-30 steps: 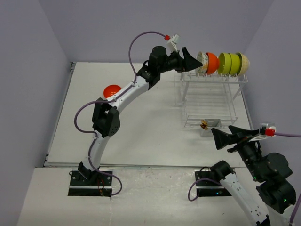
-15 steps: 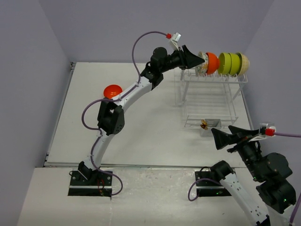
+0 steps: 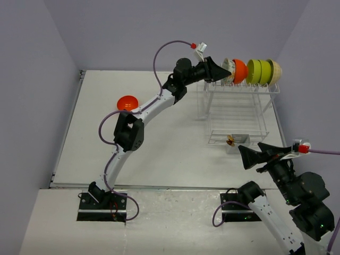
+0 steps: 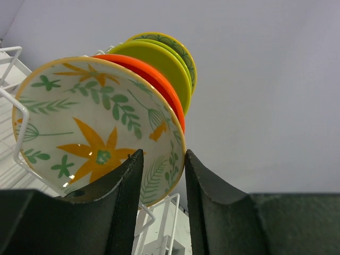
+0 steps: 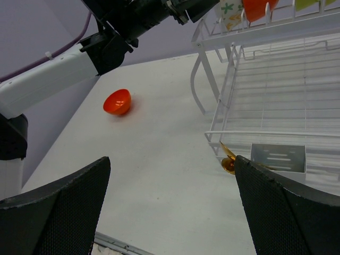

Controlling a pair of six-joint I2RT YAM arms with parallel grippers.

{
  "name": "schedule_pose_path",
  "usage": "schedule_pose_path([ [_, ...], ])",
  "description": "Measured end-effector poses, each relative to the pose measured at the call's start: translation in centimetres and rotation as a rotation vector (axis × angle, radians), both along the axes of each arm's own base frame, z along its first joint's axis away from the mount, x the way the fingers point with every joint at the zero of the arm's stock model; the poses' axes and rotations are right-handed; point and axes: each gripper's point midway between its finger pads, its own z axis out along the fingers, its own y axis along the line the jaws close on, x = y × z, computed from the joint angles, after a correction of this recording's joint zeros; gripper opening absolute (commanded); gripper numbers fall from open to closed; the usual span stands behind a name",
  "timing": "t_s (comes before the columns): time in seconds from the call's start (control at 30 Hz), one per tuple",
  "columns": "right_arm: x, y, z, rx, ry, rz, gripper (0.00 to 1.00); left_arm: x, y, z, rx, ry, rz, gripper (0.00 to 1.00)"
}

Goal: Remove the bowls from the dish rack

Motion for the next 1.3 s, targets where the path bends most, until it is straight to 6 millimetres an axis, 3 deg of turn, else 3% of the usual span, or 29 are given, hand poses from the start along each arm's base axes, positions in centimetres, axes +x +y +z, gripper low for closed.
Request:
schedule_pose_path([
  [0.43, 0.0, 0.0, -0.1, -0.002, 0.002, 0.0, 0.99, -0.3, -0.7, 0.6, 0.0, -0.036, 0.021, 0.34],
  [0.67, 0.0, 0.0, -0.1, -0.004, 0.002, -0.001, 0.99, -0.5, -1.3, 0.3, 0.001, -0.043, 0.02, 0.16],
  [0.8, 0.0, -0.1, -0.1, -0.006, 0.002, -0.001, 0.99, -0.4, -1.3, 0.9, -0.009, -0.063, 0.028, 0.0],
  [1.3, -0.1, -0.2, -0.2, -0.013, 0.001, -0.003, 0.99, 0.0, -0.6, 0.6, 0.0, -0.047, 0.074, 0.0],
])
